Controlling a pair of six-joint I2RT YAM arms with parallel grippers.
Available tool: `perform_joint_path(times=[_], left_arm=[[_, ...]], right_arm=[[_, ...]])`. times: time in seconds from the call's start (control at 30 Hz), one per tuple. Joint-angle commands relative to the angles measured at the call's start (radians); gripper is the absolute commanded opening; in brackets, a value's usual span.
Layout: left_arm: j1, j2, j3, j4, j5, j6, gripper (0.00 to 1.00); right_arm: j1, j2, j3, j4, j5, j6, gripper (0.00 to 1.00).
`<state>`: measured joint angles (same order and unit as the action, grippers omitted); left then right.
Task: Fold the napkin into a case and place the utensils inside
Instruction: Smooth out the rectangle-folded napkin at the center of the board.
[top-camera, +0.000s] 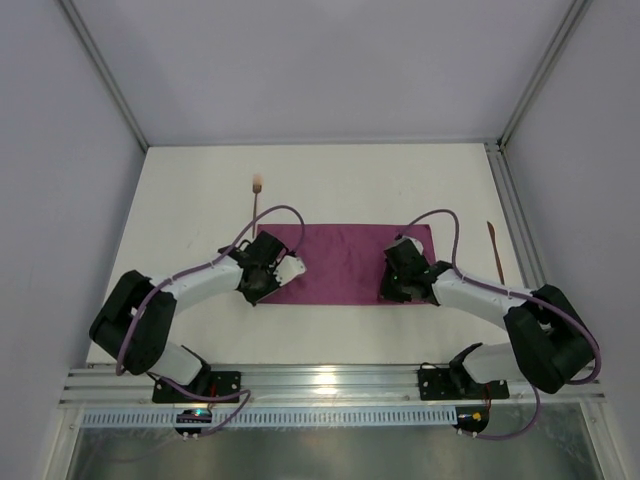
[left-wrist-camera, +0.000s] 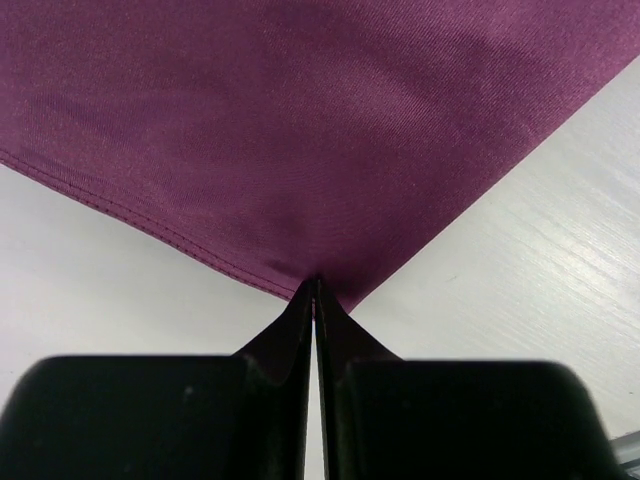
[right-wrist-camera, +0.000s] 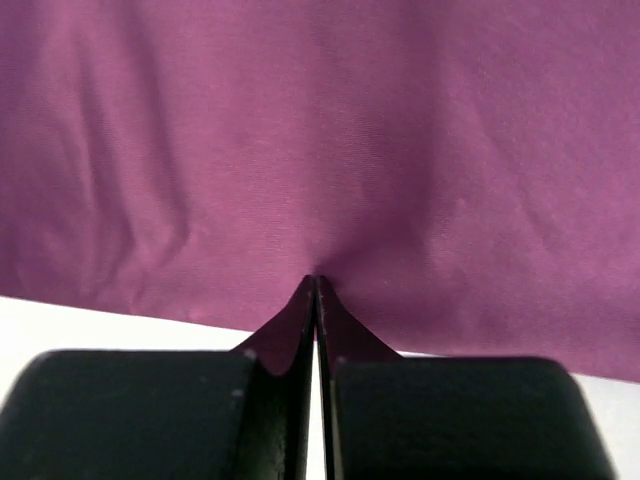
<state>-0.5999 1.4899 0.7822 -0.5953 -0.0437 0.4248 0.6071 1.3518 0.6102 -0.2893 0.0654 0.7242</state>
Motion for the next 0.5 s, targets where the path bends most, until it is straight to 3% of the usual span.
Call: perform_joint_path(times=[0.0, 0.47], left_arm=[[0.006, 0.044, -0.037, 0.083, -0.008, -0.008, 0.03], [0.005, 0.032, -0.063, 0.065, 0.011, 0.012, 0.02]], right_arm=[[-0.088, -0.034, -0.073, 0.013, 0.008, 0.057, 0.03], [-0.357, -0.371, -0.196, -0.163, 0.129, 0.086, 0.03]])
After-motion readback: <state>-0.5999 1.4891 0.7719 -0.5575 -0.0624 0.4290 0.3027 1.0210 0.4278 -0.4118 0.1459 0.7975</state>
